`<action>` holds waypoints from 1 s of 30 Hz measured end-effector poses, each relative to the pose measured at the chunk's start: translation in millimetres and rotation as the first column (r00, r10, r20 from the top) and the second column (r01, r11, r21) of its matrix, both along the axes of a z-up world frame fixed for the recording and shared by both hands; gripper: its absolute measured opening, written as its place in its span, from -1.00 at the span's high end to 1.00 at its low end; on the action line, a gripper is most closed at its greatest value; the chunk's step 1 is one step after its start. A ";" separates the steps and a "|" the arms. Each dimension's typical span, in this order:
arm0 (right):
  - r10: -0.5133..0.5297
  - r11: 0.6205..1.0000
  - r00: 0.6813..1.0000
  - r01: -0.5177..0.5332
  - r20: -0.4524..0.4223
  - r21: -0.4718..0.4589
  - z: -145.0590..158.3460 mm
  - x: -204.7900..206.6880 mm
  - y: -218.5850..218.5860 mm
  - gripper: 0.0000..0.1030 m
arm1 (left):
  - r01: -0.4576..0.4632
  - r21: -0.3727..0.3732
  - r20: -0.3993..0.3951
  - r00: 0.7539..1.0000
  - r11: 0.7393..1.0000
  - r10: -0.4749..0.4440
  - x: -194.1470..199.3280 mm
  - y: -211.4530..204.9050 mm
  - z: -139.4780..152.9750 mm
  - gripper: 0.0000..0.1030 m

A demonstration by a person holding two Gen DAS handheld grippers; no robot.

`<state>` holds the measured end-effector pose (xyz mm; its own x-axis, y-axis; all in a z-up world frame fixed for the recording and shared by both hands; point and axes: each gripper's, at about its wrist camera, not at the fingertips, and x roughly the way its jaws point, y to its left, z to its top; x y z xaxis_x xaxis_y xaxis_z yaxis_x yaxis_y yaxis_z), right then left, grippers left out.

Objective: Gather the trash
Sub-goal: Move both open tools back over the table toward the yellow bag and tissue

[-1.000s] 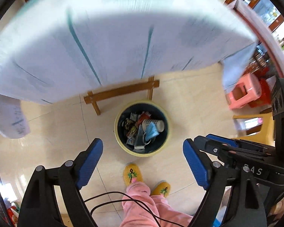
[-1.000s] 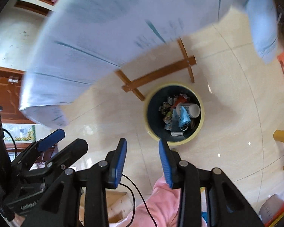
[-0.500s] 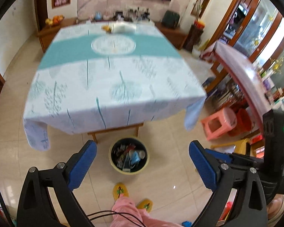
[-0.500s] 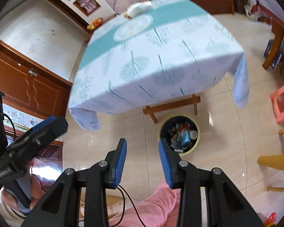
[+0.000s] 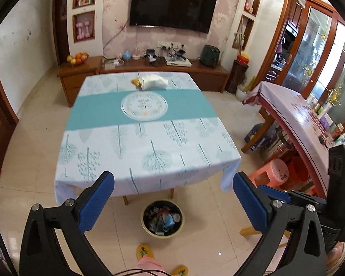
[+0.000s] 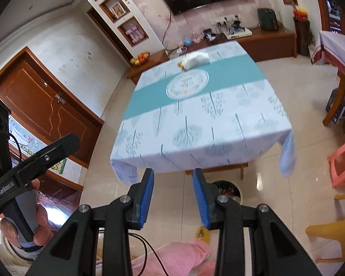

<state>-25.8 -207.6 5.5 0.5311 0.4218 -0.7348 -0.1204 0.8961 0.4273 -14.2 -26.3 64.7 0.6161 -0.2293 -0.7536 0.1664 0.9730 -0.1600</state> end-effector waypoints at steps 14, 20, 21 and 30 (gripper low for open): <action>-0.087 0.996 0.995 0.088 0.042 -0.024 16.6 98.5 -8.9 0.23 | -0.033 0.007 0.021 0.999 0.999 0.033 140.9 26.5 2.1 -0.98; -0.178 0.984 0.984 0.178 -0.013 -0.014 8.9 204.6 8.1 0.13 | 0.025 -0.011 0.033 0.999 1.000 -0.025 261.6 58.7 -5.8 -0.98; -0.202 0.979 0.978 0.202 -0.047 -0.003 3.4 231.7 12.9 0.13 | 0.034 -0.021 0.026 0.999 0.999 -0.034 280.7 64.5 -7.9 -0.98; -0.340 0.939 0.918 0.344 -0.202 -0.015 -42.0 422.0 47.0 -0.20 | 0.145 0.045 -0.063 0.988 0.988 -0.142 468.6 93.9 -65.1 -0.98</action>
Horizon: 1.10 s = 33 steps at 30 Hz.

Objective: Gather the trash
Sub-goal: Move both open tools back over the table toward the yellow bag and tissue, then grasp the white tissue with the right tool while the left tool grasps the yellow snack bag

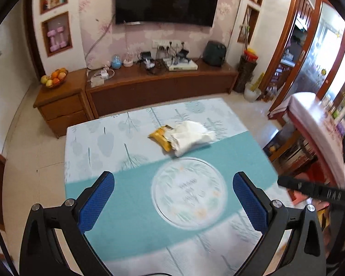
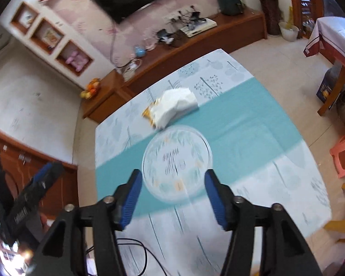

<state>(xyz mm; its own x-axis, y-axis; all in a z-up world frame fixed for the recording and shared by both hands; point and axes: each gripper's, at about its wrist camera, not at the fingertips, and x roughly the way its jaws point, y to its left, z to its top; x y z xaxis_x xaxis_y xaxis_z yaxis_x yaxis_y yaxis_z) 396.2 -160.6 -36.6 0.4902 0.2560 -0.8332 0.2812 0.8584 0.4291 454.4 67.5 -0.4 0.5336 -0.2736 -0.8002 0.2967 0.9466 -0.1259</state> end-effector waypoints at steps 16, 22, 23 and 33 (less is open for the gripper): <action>-0.277 0.922 0.930 0.328 -0.241 0.205 -151.5 187.2 5.1 -0.48 | 0.013 -0.085 -0.162 0.986 0.996 -0.026 154.5 9.2 -119.9 -0.98; -0.328 0.918 0.901 0.375 -0.284 0.132 -176.0 213.1 9.8 -0.49 | -0.044 -0.147 -0.204 0.979 0.988 0.013 176.1 22.4 -135.3 -0.98; -0.326 0.918 0.900 0.375 -0.290 0.130 -178.8 214.0 10.4 -0.49 | -0.051 -0.153 -0.210 0.978 0.987 0.018 180.2 22.5 -137.5 -0.98; -0.251 0.943 0.937 0.294 -0.245 0.157 -171.9 183.4 -6.7 0.34 | -0.054 -0.178 -0.329 0.944 0.983 -0.008 220.9 -11.9 -172.4 -0.98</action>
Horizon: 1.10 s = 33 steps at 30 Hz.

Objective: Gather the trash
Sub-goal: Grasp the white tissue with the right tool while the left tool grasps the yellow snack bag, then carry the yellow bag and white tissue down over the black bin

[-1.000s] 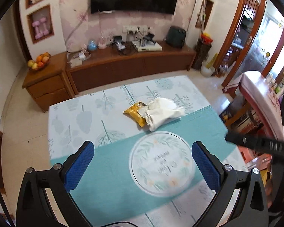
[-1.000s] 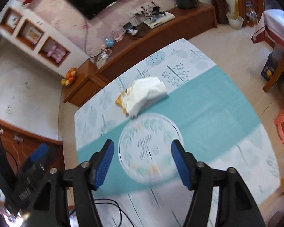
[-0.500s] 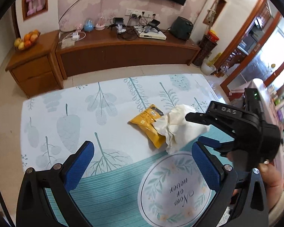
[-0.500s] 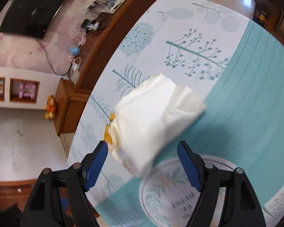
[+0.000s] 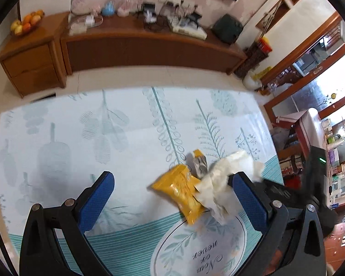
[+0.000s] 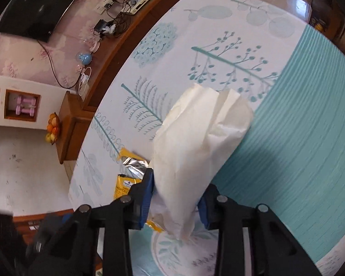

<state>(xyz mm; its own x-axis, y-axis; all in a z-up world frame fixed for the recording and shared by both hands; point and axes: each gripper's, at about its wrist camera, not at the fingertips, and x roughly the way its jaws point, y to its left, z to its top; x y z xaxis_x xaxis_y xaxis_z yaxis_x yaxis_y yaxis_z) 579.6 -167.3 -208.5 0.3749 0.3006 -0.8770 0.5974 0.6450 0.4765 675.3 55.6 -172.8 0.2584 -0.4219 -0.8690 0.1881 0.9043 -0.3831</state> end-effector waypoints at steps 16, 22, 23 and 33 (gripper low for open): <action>-0.038 0.999 0.999 0.037 0.008 0.039 2.7 -83.1 -45.9 0.36 | 0.106 0.101 -0.147 0.985 0.989 -0.091 -17.5 -78.4 -66.1 -0.69; -0.030 0.998 0.999 0.029 0.021 0.060 10.0 -110.2 -43.2 0.36 | 0.158 0.173 -0.093 0.985 0.972 -0.144 -38.0 -91.3 -54.8 0.72; -0.029 0.998 0.999 0.027 0.026 0.062 12.3 -115.4 -43.3 0.36 | 0.158 0.181 -0.078 0.986 0.971 -0.145 -44.3 -90.1 -49.6 0.73; 0.041 0.996 0.994 -0.048 0.096 0.069 49.2 -183.3 -43.1 0.36 | 0.149 0.177 0.045 0.986 0.973 -0.159 -131.1 -70.3 35.3 0.79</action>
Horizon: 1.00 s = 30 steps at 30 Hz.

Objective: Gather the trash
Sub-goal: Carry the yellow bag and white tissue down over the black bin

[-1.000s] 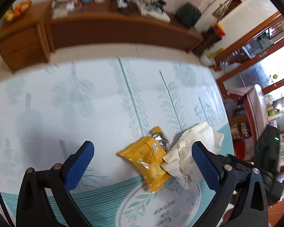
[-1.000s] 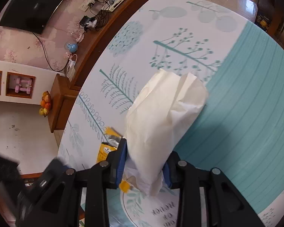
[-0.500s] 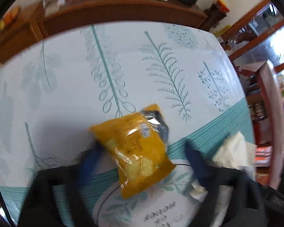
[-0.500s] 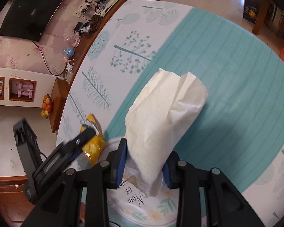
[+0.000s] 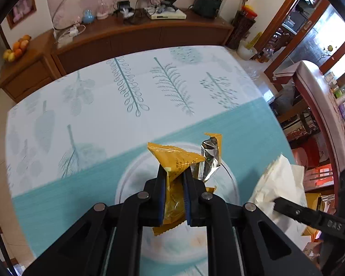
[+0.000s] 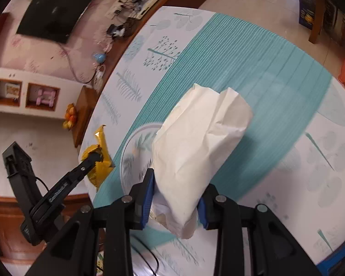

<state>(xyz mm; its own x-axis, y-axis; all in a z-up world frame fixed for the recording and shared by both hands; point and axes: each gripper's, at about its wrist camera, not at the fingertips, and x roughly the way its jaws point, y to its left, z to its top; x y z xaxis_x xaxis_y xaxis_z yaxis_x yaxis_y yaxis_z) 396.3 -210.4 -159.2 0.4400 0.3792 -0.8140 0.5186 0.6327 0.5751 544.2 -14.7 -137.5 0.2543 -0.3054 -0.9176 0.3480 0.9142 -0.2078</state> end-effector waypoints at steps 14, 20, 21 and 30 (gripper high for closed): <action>0.306 0.952 0.936 -0.298 0.176 -0.072 65.3 -160.2 -0.5 0.37 | -0.102 -0.026 0.118 0.987 0.994 0.104 -237.3 -13.2 96.2 0.79; 0.419 0.908 0.892 -0.407 0.172 -0.100 68.0 -245.0 -12.7 0.37 | -0.195 -0.050 0.137 0.970 0.980 0.200 -344.9 -33.5 107.2 0.79; 0.431 0.902 0.886 -0.418 0.169 -0.108 69.3 -255.4 -14.0 0.37 | -0.200 -0.053 0.132 0.970 0.978 0.205 -357.2 -36.1 106.2 0.79; 0.514 0.858 0.850 -0.508 0.114 -0.073 44.1 -348.0 -22.4 0.37 | -0.169 0.000 0.034 0.985 0.986 0.168 -469.6 -67.2 79.5 0.79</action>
<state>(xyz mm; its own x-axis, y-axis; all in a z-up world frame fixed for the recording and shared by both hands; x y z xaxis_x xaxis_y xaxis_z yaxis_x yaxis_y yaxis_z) 48.3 -232.8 -115.2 0.2916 0.5480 -0.7841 0.0415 0.8116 0.5827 74.6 -82.0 -58.0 0.3325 -0.2528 -0.9086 0.1956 0.9609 -0.1957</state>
